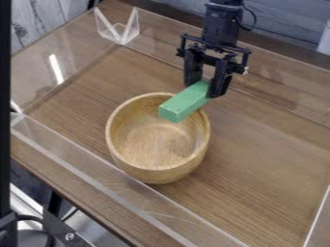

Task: Put the green block in the brown bowl

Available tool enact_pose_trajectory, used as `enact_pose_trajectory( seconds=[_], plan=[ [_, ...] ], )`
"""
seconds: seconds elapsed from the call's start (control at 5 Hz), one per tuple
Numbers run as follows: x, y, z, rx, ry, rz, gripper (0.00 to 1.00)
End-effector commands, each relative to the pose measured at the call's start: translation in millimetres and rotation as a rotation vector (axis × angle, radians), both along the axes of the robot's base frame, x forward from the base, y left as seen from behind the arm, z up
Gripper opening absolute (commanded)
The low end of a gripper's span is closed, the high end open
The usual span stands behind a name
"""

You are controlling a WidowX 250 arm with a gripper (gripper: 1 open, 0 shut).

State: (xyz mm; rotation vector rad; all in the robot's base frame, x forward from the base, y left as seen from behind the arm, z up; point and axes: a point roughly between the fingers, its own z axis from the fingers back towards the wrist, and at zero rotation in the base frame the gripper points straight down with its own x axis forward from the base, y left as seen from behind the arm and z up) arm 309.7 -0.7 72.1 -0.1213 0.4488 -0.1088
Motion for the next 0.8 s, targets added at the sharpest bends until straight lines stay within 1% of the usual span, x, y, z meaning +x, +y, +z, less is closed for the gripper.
enact_pose_trajectory(
  seconds=[0.0,0.4,0.6],
  plan=[
    [0.4,0.1,24.1,-0.030,-0.115,-0.014,0.00],
    [-28.8,7.7,49.4,-0.053,-0.180,-0.039,0.00],
    [-46.6,11.0,46.2,-0.040,-0.152,-0.077,0.00]
  ],
)
